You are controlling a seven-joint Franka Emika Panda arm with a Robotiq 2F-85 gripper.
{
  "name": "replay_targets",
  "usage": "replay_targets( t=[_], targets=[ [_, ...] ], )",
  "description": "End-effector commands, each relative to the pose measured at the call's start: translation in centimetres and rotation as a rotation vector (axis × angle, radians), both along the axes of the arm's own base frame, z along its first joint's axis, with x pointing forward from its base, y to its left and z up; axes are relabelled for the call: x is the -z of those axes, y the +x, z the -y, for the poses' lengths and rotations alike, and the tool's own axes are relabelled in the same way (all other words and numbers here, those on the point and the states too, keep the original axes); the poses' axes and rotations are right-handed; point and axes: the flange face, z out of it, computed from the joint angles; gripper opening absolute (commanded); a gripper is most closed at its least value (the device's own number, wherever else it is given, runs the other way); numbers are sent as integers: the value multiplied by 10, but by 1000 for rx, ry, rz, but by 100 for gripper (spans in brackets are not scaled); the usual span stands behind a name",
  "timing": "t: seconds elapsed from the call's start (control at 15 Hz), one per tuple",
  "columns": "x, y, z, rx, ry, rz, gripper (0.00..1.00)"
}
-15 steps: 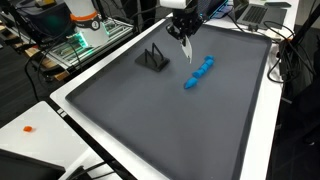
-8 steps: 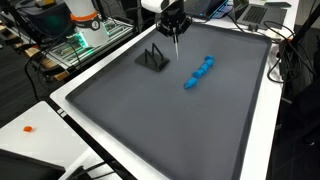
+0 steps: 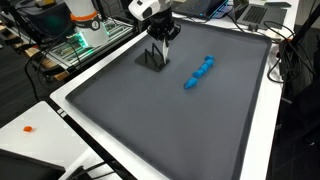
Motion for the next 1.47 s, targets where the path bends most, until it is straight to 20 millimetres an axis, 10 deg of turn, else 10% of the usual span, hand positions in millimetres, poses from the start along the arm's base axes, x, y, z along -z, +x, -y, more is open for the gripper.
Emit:
replay_targets(
  t=[0.0, 1.4],
  targets=[
    [3, -17, 5, 104, -14, -2, 1],
    [34, -25, 12, 288, -101, 28, 1]
  ],
)
